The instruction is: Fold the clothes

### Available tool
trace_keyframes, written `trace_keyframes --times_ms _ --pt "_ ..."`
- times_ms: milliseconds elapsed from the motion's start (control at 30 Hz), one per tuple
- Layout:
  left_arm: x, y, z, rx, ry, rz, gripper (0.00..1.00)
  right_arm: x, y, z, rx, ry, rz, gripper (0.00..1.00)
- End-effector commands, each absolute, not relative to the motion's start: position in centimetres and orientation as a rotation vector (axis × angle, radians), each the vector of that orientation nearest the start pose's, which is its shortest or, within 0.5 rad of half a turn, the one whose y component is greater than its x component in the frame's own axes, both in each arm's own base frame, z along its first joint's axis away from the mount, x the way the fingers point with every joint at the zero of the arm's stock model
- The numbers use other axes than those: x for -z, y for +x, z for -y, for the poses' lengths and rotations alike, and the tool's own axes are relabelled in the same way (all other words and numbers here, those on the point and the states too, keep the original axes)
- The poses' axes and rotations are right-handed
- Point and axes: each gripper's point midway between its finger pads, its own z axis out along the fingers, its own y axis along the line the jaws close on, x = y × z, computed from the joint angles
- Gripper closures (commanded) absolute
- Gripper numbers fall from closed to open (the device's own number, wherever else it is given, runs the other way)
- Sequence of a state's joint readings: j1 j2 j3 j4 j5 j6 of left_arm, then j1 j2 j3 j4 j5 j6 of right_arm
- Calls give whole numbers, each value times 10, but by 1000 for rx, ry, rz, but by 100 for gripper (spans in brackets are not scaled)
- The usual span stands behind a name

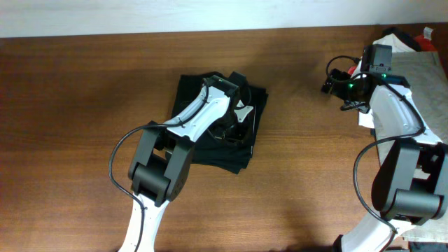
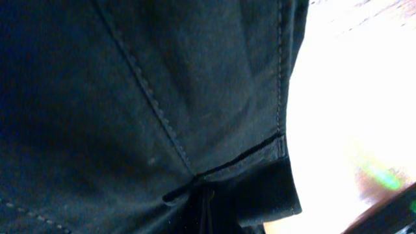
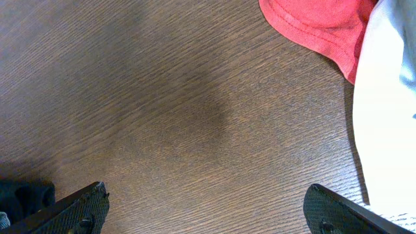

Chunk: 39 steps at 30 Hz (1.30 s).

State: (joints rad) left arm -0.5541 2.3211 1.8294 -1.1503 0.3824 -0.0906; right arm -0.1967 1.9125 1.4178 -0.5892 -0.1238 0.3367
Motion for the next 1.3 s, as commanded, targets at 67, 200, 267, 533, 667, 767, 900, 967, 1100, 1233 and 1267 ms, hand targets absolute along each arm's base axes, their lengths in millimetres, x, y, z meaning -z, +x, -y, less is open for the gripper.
trace_keyframes --times_ms 67,200,267,533,667,767,900,967,1100,1233,1267 --pt "-63 343 294 602 772 -3067 98 -89 465 72 -205 658 -2555 1" --pt "-153 394 262 488 656 -2847 1 -89 465 72 -205 658 -2555 1" --pt "-164 422 213 452 486 -2841 1 -89 465 72 -205 658 -2555 1" --pt "-73 466 69 739 209 -2955 1 -89 465 72 -205 658 -2555 1" --pt "-43 454 86 1037 275 -2945 1 -89 465 72 -205 658 -2555 1" --pt "-8 434 104 1107 310 -3050 1 -89 465 72 -205 658 -2555 1" --pt "17 423 132 1127 401 -3098 10 -89 465 72 -205 658 -2555 1" --pt "24 423 143 1120 446 -3088 26 -89 465 72 -205 658 -2555 1" --pt "38 451 132 927 190 -3119 99 -89 465 72 -205 658 -2555 1" --pt "52 501 35 658 -398 -3030 99 -89 465 72 -205 658 -2555 1" --pt "52 511 5 653 -561 -2965 99 -89 465 72 -205 658 -2555 1"
